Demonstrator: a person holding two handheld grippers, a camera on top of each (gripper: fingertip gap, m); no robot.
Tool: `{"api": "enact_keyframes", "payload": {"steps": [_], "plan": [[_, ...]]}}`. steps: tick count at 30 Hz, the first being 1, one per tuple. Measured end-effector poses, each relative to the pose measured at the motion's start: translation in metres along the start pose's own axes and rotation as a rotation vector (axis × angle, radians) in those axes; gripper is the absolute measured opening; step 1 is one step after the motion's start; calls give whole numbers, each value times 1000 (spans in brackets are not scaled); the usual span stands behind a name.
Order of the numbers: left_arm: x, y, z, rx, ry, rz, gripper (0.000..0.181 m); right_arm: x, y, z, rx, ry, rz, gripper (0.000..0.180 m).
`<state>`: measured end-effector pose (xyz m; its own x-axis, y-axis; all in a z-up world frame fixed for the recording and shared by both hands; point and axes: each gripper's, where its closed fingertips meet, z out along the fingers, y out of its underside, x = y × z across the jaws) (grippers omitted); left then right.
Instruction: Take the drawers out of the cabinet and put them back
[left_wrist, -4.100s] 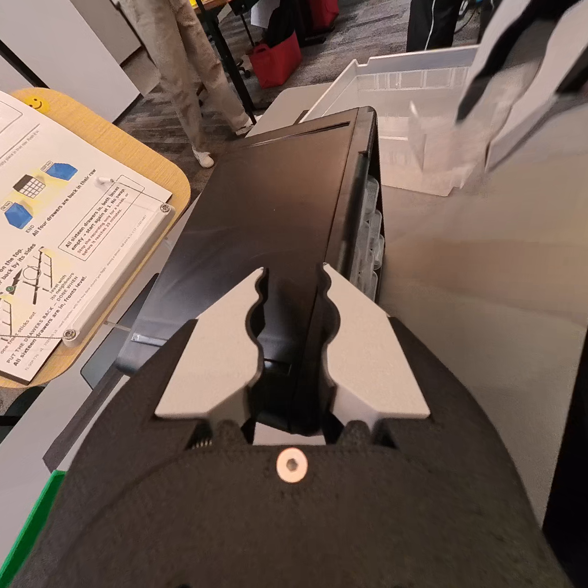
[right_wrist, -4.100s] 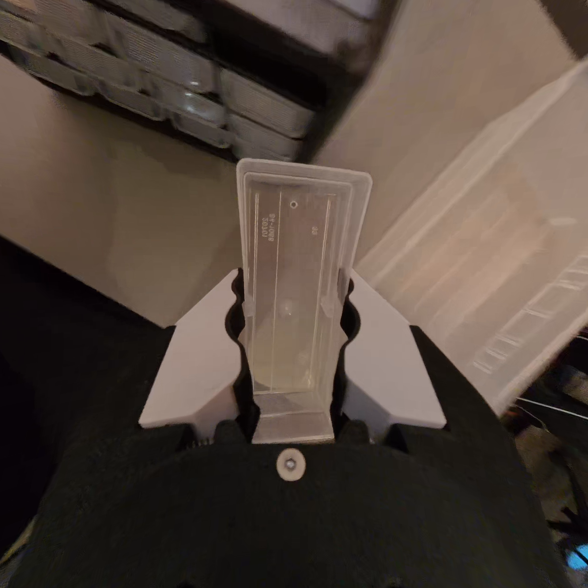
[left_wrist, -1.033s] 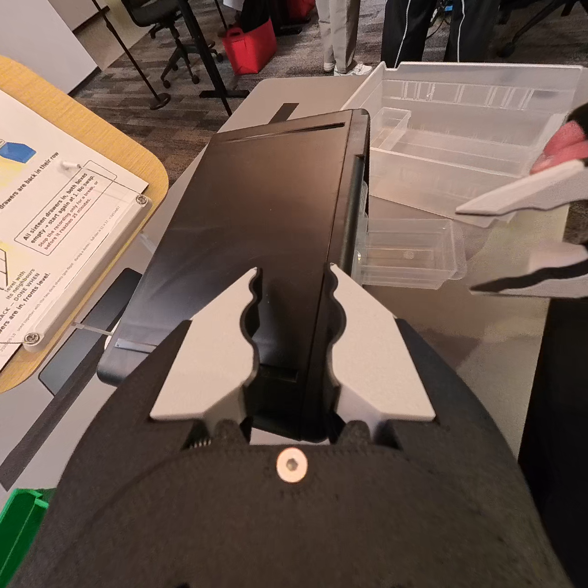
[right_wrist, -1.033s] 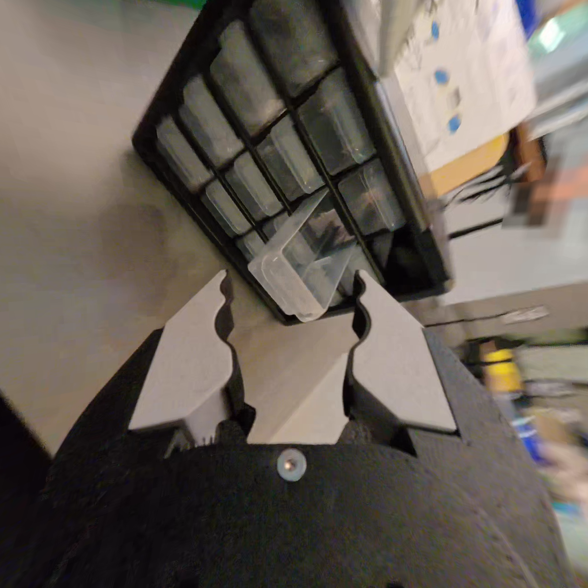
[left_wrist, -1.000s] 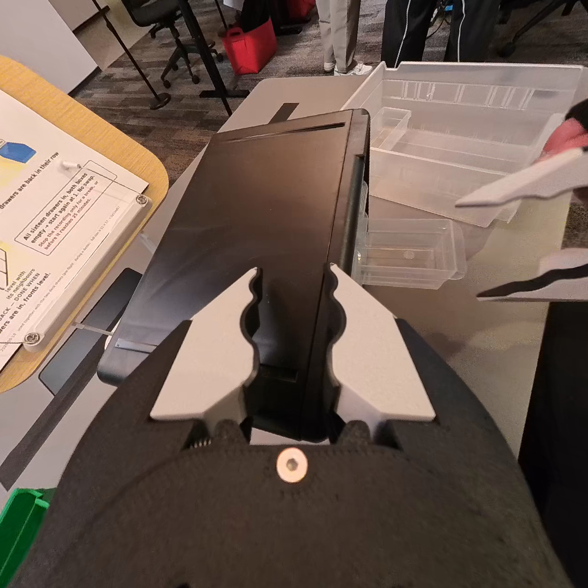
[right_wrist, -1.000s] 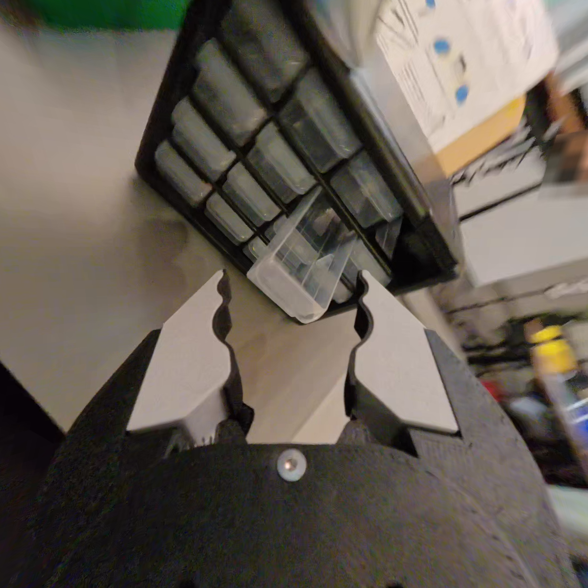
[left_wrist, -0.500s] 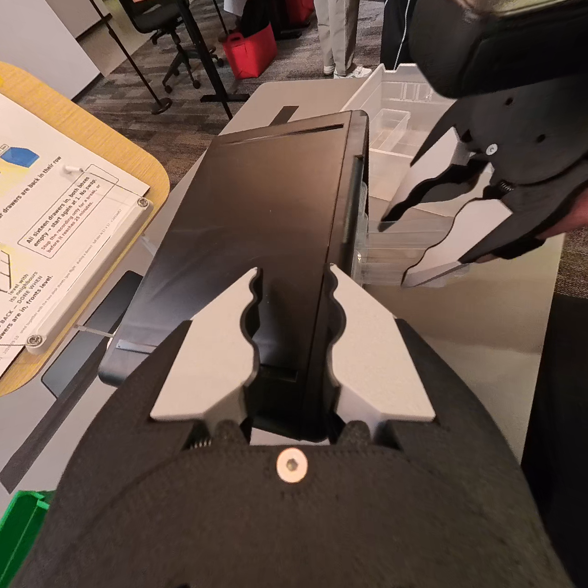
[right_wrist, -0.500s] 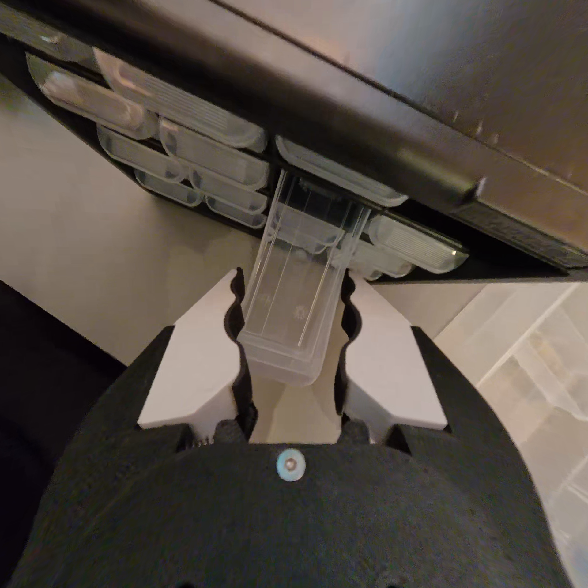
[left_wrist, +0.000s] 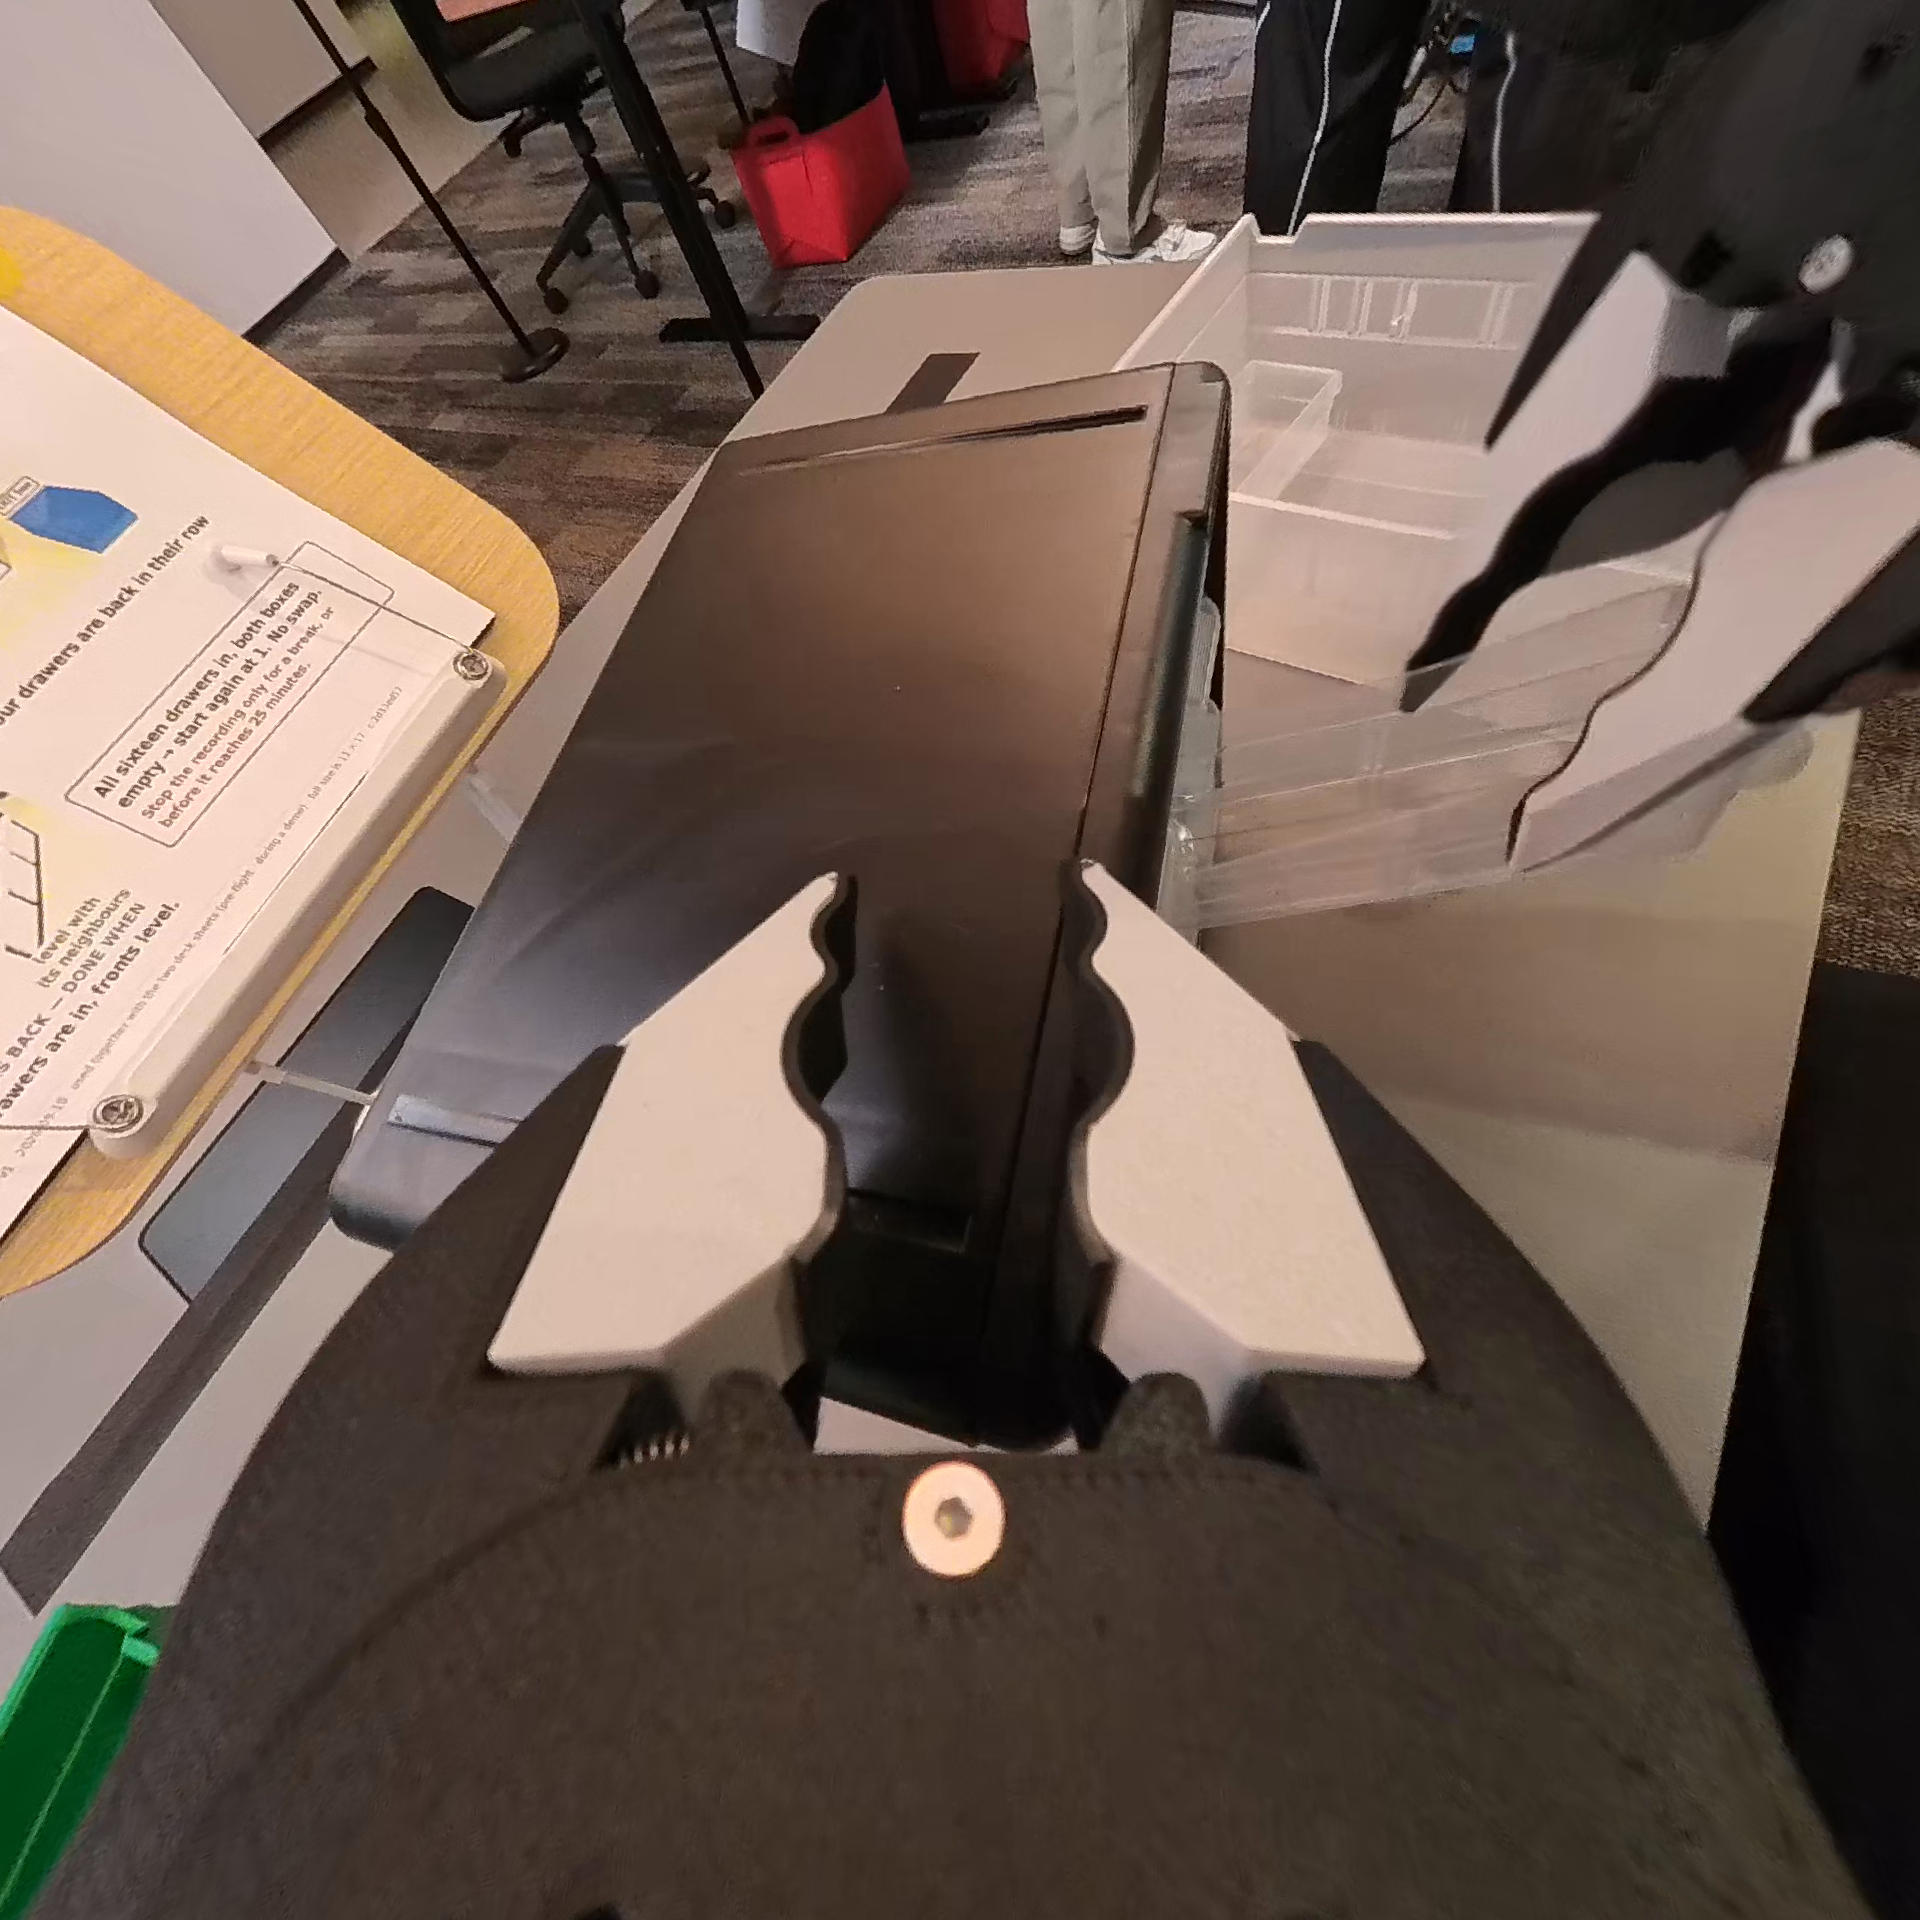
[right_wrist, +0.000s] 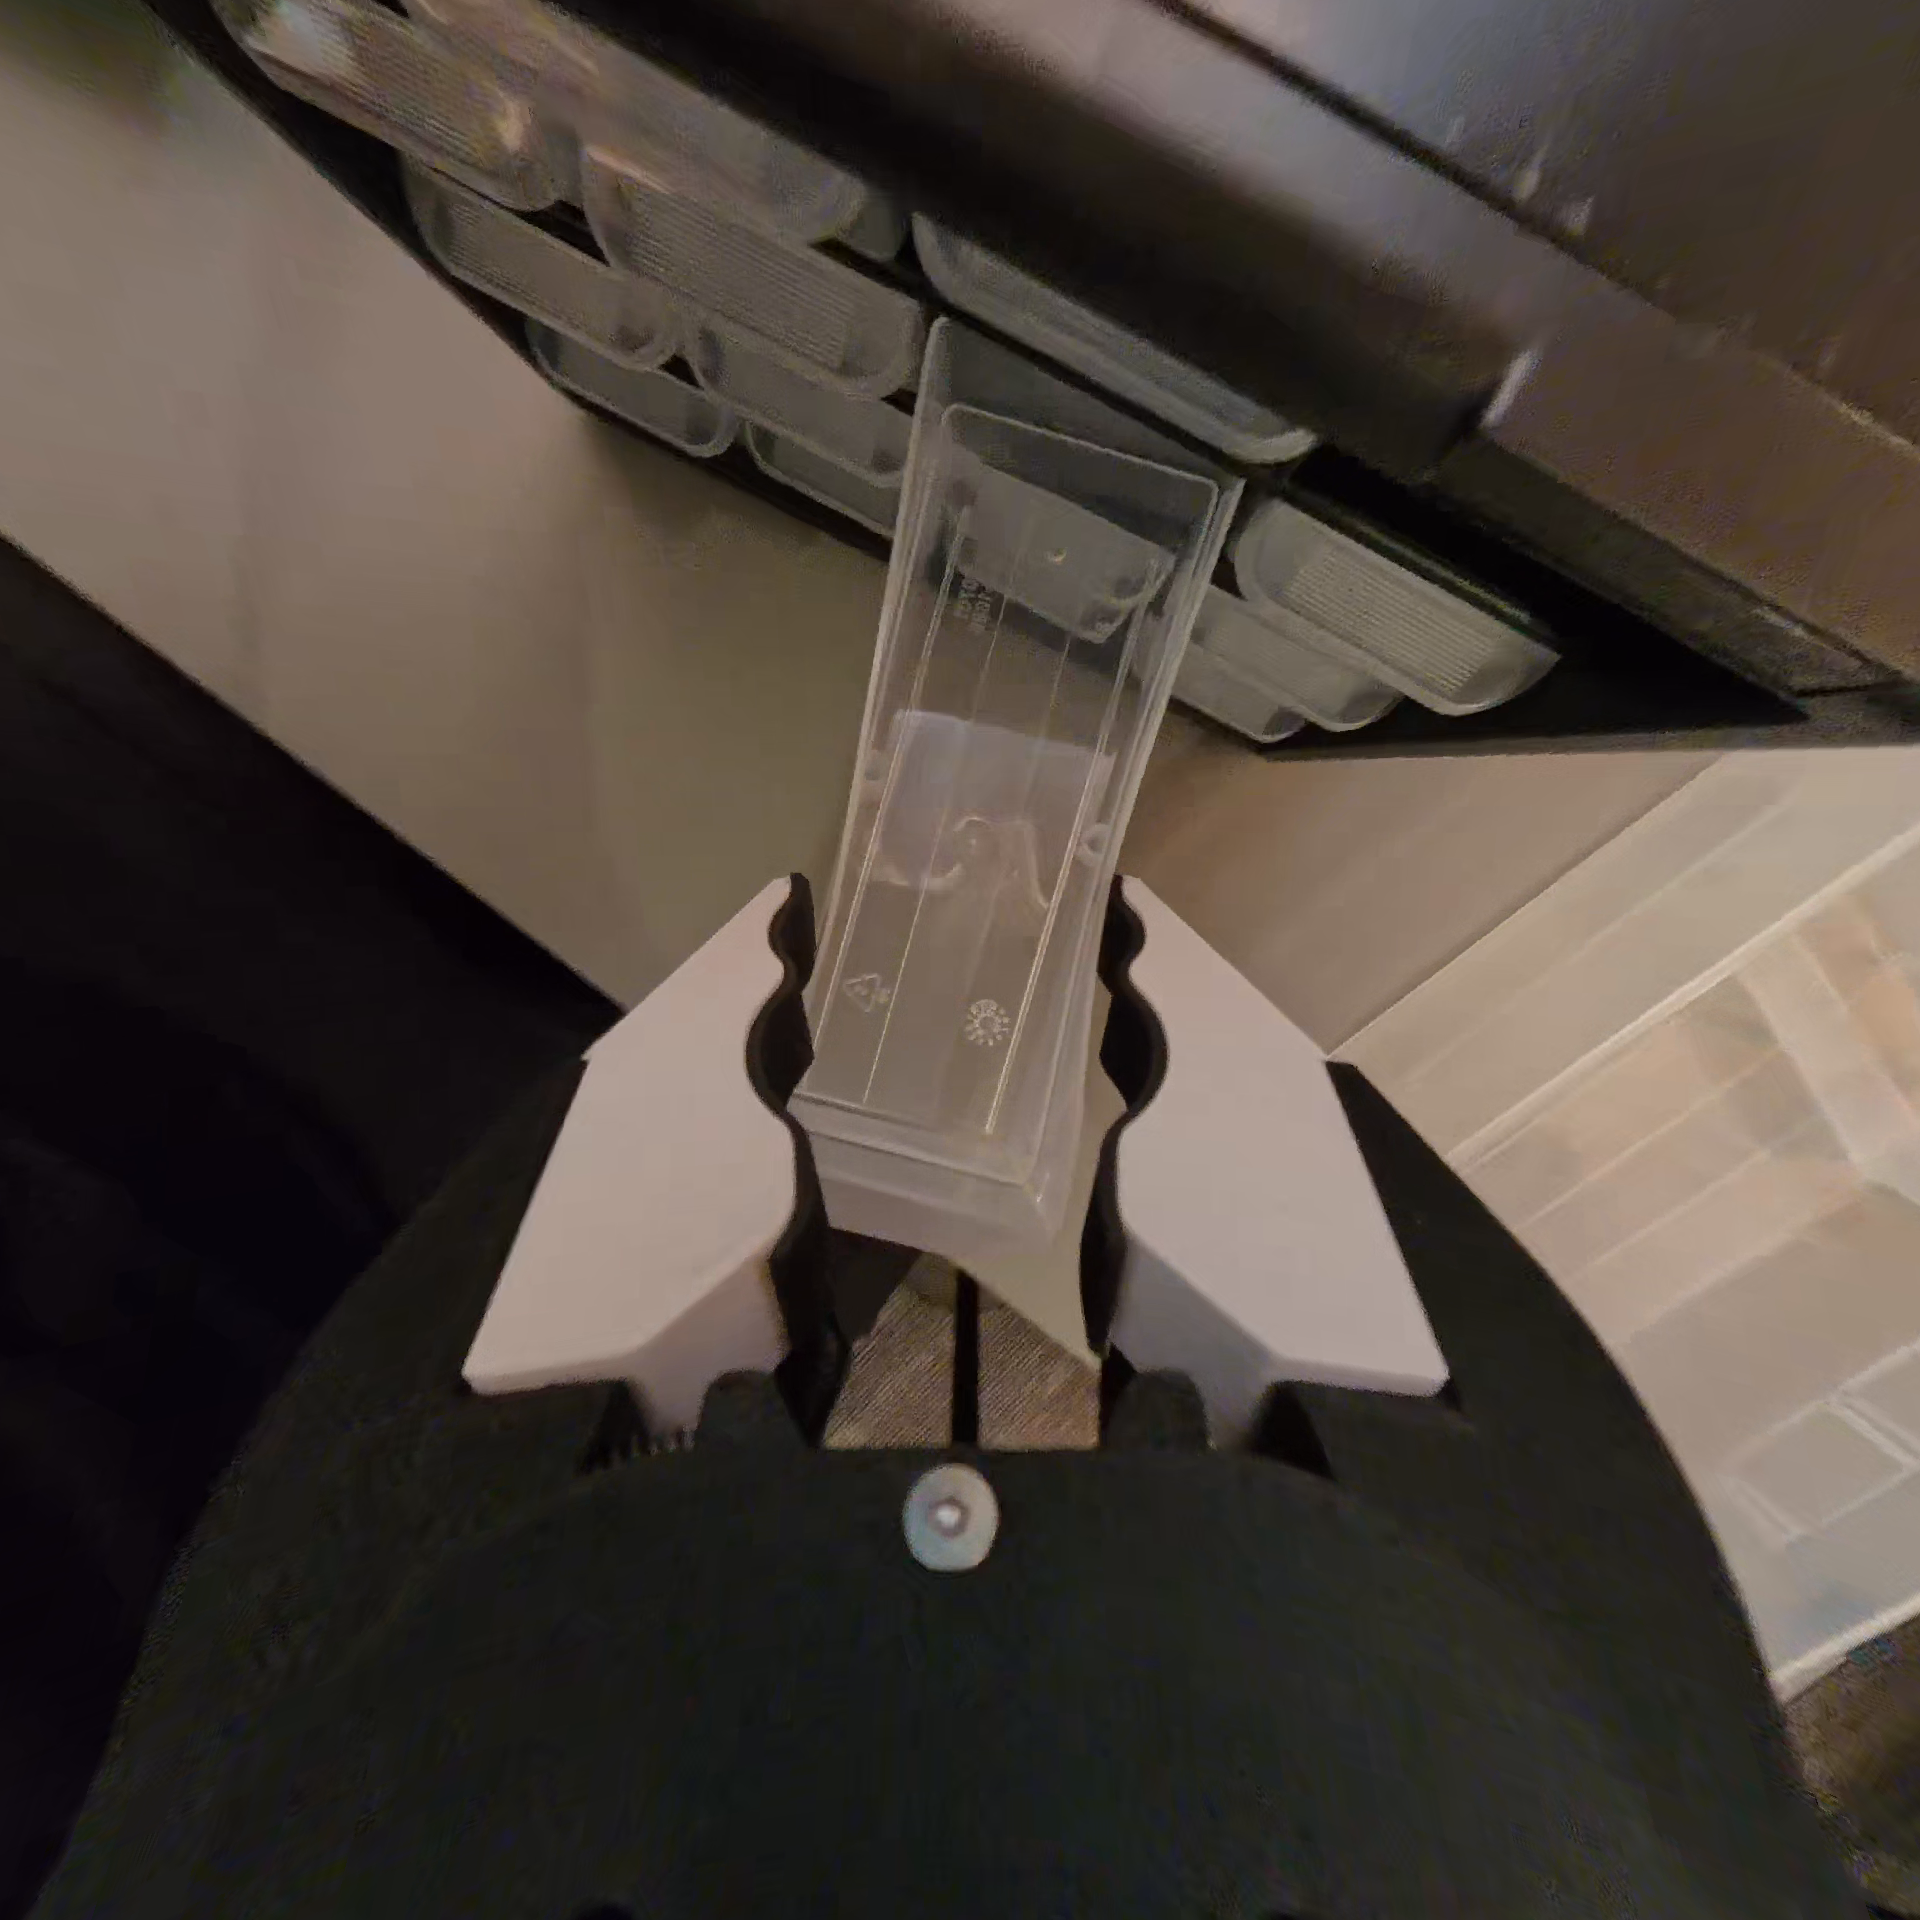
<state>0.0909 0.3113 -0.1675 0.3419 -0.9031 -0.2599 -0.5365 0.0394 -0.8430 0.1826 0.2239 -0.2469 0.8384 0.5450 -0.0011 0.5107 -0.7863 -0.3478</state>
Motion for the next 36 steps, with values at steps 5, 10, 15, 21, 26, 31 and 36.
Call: {"api": "enact_keyframes", "payload": {"steps": [5, 10, 15, 21, 26, 31, 36], "plan": [[0, 0, 0, -1, -6, -1, 39, -5, 0, -7, -95, -31, -31, 55], [0, 0, 0, 1, -6, 2, 39, -16, 17, -16, 13, -235, -15, 54], [0, 0, 0, 3, -4, 4, 39, 64, 62, -52, 35, -13, -108, 55], [0, 0, 0, -2, 2, 0, 39, 180, 135, -56, -220, 268, -289, 55], [0, 0, 0, -5, 3, -3, 39, 212, 167, 1, -367, 231, -459, 56], [0, 0, 0, -5, 4, -2, 39, 239, 173, 47, -446, 243, -534, 59], [0, 0, 0, -5, 6, -1, 38, 281, 156, 62, -468, 416, -596, 66]]}}
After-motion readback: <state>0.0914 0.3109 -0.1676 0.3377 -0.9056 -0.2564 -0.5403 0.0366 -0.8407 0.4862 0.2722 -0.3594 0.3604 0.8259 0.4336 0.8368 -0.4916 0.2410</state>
